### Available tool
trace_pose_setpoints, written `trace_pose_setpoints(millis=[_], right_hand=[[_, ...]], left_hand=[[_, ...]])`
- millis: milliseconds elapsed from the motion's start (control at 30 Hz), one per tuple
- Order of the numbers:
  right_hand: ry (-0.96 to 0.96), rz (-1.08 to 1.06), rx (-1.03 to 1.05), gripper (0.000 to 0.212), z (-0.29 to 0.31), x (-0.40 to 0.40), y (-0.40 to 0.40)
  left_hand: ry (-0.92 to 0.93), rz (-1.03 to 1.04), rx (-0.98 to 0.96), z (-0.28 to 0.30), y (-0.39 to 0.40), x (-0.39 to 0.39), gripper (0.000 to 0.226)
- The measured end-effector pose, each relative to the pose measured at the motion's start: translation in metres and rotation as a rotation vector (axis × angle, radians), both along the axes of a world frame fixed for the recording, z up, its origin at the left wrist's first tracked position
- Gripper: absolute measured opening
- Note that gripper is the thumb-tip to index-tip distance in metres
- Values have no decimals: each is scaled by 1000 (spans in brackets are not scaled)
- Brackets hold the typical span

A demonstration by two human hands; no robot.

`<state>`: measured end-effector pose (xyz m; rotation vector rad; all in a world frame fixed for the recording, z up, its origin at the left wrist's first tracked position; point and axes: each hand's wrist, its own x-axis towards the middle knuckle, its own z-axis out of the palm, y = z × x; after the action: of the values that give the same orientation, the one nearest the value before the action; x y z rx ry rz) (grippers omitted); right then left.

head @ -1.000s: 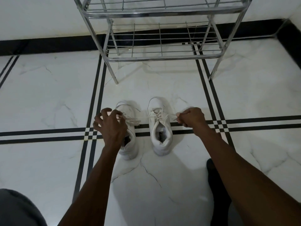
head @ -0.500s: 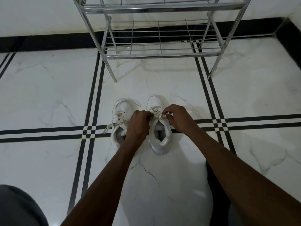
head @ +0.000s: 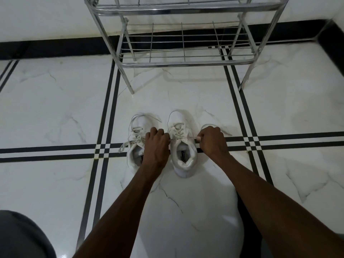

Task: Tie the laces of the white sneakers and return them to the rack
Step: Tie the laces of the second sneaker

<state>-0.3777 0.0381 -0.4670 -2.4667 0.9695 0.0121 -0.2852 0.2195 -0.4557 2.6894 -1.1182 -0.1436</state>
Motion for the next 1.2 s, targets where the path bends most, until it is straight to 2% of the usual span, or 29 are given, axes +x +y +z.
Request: trace_pose_setpoints(millis=[167, 233, 300, 433, 533, 633, 800, 967, 1200], right_hand=[[-148, 127, 68, 20, 3, 2, -9], [-196, 175, 158, 28, 8, 3, -11], [-201, 246, 233, 34, 11, 5, -6], [-239, 318, 152, 21, 15, 5, 0], [-187, 307, 115, 17, 18, 4, -2], [-207, 315, 93, 14, 13, 1, 0], [-293, 348, 85, 10, 9, -6, 4], [-182, 268, -16, 16, 12, -4, 3], [-123, 235, -73, 9, 12, -6, 7]], left_hand=[[124, 65, -79, -1, -2, 3, 7], [193, 123, -141, -4, -6, 0, 18], [210, 136, -191, -5, -9, -4, 16], [278, 110, -243, -12, -9, 1, 10], [361, 104, -261, -9, -11, 6, 8], [301, 49, -241, -5, -12, 4, 14], [272, 77, -276, -6, -15, 4, 23], [279, 27, -306, -11, -13, 4, 31], [245, -93, -274, -8, -7, 11, 34]])
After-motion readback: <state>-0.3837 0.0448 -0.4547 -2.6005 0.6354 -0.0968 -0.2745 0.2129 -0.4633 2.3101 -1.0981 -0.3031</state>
